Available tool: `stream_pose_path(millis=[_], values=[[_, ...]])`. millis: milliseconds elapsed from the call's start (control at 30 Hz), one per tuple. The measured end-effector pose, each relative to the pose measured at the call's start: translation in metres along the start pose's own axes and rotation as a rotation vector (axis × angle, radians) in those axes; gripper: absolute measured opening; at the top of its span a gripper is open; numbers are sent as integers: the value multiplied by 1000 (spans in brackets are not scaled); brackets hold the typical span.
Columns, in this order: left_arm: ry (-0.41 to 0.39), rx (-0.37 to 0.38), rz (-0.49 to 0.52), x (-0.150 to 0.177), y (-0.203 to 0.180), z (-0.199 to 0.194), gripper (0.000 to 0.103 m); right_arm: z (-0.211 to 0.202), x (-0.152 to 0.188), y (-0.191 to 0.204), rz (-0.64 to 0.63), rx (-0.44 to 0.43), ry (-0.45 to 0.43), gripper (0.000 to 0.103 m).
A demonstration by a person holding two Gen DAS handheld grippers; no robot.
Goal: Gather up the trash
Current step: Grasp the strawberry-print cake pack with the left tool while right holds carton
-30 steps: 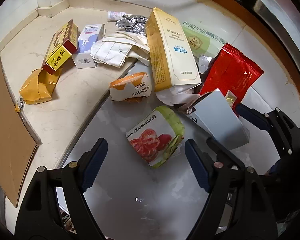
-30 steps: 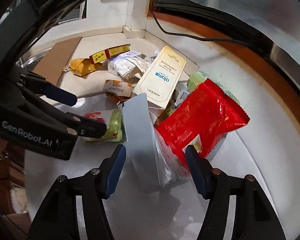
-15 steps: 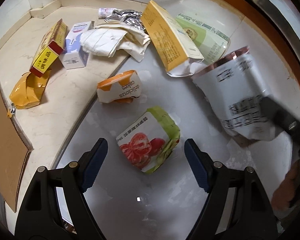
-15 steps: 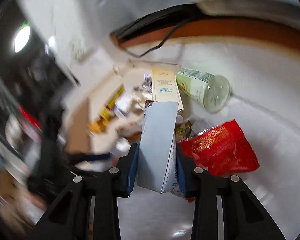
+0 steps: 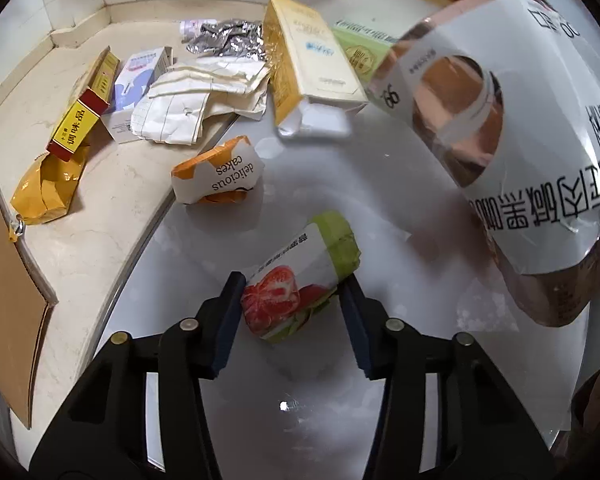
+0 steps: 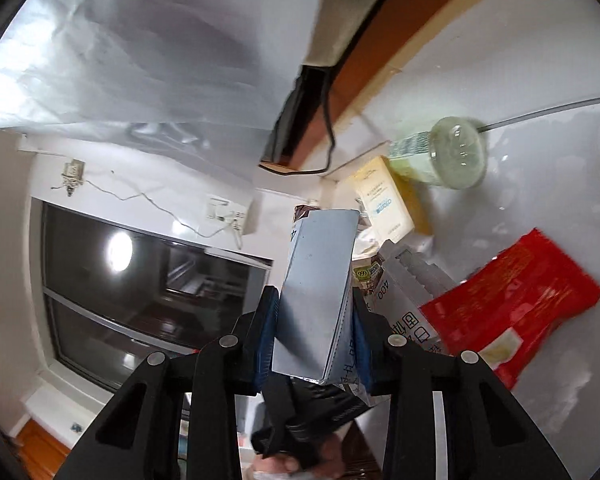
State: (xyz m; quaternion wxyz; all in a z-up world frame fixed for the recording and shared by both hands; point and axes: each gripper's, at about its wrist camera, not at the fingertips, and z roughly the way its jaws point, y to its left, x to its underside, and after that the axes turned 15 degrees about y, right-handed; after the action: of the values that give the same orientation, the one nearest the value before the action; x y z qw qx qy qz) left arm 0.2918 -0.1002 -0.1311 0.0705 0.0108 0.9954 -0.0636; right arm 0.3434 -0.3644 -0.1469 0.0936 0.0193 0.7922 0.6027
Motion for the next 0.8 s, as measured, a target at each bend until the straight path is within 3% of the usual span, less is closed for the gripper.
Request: stream_pose_path(millis=[400,800], values=[[-95,85,-43,59,24,-56,35,-2,40,23,-67,61,46,34],[-134,113,-58,177,67,-118,35,37,124,45,-130,164,160,34]])
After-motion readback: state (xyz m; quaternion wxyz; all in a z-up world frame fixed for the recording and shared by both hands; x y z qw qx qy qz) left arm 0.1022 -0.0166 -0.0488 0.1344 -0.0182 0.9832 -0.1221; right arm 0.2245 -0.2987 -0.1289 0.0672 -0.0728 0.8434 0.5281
